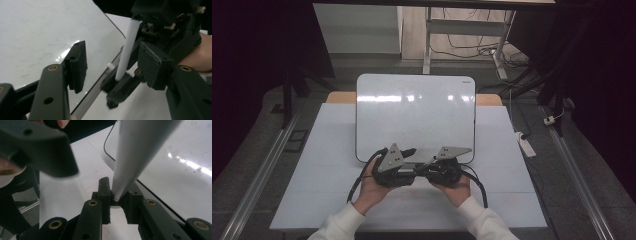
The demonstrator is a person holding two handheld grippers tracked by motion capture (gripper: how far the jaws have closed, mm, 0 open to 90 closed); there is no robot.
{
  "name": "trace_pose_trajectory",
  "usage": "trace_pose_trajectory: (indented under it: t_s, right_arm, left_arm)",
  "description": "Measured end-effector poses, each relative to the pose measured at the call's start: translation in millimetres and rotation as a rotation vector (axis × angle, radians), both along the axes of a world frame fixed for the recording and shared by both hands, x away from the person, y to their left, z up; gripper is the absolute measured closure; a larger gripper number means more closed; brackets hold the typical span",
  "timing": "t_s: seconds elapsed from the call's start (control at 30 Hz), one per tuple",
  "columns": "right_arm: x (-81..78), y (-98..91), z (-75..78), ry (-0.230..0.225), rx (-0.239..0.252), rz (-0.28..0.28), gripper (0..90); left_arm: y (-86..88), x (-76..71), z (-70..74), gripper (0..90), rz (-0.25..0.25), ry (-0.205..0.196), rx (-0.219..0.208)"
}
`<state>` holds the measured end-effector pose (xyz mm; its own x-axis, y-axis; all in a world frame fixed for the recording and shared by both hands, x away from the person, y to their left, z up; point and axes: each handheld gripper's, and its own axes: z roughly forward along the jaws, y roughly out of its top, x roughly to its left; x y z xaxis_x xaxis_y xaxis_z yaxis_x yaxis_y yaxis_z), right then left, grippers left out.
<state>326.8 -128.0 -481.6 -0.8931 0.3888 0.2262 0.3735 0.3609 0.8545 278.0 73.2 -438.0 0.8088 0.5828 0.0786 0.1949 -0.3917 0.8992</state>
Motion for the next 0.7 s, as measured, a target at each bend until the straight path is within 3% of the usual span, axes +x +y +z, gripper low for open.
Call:
trace_pose_trajectory:
  t_s: [0.23, 0.4, 0.53, 0.7]
  right_arm:
    - [-3.3, 2.5, 0.0, 0.001, 0.000, 0.007, 77.4]
    - [-4.6, 4.2, -0.9, 0.005, -0.003, 0.016, 77.4]
    - [-4.6, 3.8, -1.4, 0.014, -0.002, 0.020, 77.4]
    - [-6.3, 4.5, -2.3, 0.008, -0.006, 0.036, 75.8]
  left_arm:
    - [-10.5, 2.2, -2.4, 62.4, -0.039, 0.009, 0.006]
    - [-13.5, 0.6, -2.4, 77.2, -0.059, -0.005, 0.021]
    - [-14.4, -2.1, -2.3, 80.4, -0.040, -0.043, 0.057]
    - [-11.5, -1.9, -1.9, 81.0, -0.038, -0.031, 0.050]
